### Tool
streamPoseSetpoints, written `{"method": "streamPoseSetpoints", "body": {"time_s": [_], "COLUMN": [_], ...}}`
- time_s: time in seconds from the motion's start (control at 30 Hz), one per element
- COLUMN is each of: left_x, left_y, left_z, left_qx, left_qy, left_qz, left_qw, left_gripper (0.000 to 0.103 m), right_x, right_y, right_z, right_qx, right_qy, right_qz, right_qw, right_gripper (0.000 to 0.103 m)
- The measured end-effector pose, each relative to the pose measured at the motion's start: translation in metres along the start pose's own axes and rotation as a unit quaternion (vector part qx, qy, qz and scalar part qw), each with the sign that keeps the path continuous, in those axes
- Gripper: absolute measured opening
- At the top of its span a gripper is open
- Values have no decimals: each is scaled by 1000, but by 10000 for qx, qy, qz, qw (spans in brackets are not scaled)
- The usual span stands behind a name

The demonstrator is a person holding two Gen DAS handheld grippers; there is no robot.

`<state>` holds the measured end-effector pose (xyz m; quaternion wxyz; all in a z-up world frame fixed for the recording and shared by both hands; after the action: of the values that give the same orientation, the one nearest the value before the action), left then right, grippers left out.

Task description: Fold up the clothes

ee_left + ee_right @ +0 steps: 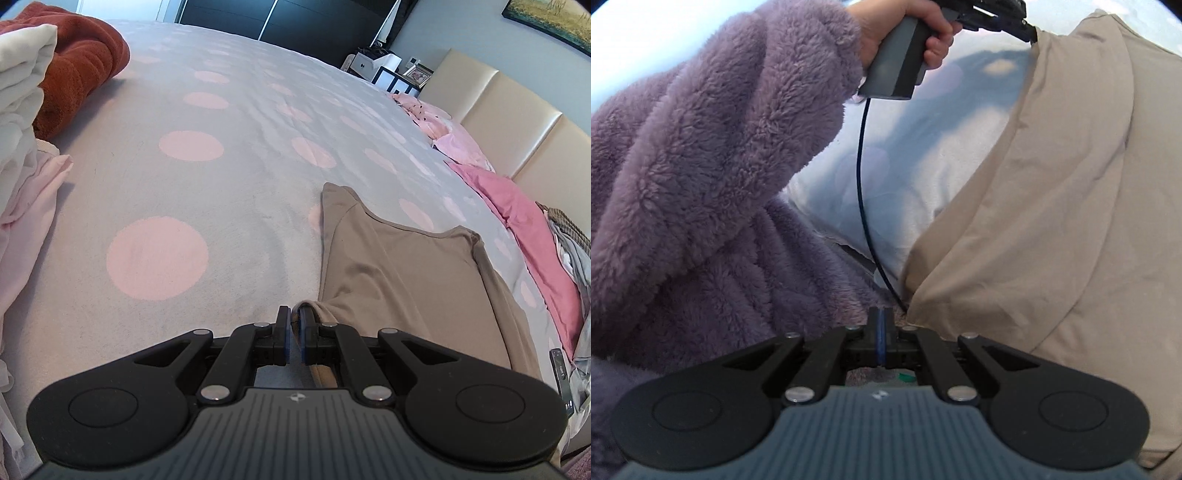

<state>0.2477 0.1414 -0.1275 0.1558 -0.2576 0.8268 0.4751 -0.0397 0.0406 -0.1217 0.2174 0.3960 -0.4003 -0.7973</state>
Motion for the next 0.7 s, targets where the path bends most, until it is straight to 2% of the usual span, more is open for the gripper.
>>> {"method": "streamPoseSetpoints", "body": {"time_s": [0.07, 0.1, 0.2, 0.27, 0.37, 0.4, 0.47, 0.53, 0.63, 0.7], "left_x": [1, 2, 3, 4, 6, 7, 11, 17, 24, 26], "left_y": [3, 4, 10, 16, 28, 31, 33, 27, 10, 2], "left_z": [-2, -2, 1, 6, 8, 6, -1, -10, -19, -23], "left_qx": [-11, -20, -115, -228, -21, 107, 275, 327, 156, 220], "left_qy": [-109, -115, -142, -99, 156, 251, 348, 255, 75, 25], "left_qz": [15, 49, 51, 60, 73, 91, 134, 222, 344, 413], "left_qw": [9999, 9999, 9998, 9997, 9999, 9996, 9989, 9989, 9993, 9989], "left_gripper": [4, 4, 5, 11, 16, 18, 36, 42, 39, 27], "right_x": [1, 2, 7, 11, 13, 15, 15, 12, 9, 7], "right_y": [1, 3, 13, 21, 33, 37, 40, 39, 38, 37], "right_z": [-2, -6, -26, -44, -74, -84, -98, -106, -118, -126], "right_qx": [87, 141, 489, 751, 1137, 1267, 1398, 1398, 1397, 1397], "right_qy": [-5, -45, -272, -450, -726, -812, -946, -1041, -1184, -1279], "right_qz": [-8, -28, -97, -154, -231, -258, -326, -406, -527, -607], "right_qw": [10000, 9999, 9984, 9960, 9906, 9883, 9851, 9839, 9817, 9800], "right_gripper": [1, 5, 6, 7, 7, 7, 7, 7, 7, 7]}}
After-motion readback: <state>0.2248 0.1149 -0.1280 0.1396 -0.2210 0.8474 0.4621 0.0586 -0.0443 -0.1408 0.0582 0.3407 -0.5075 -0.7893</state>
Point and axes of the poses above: each gripper's, at about its wrist camera, not at the fingertips, and y roughly against the way its jaws point, z to its left, x to its underside, the point moved 7 cm from there along -y, roughly the way its jaws point, and after that the axes turned 14 degrees about y, right-handed, at the moved point
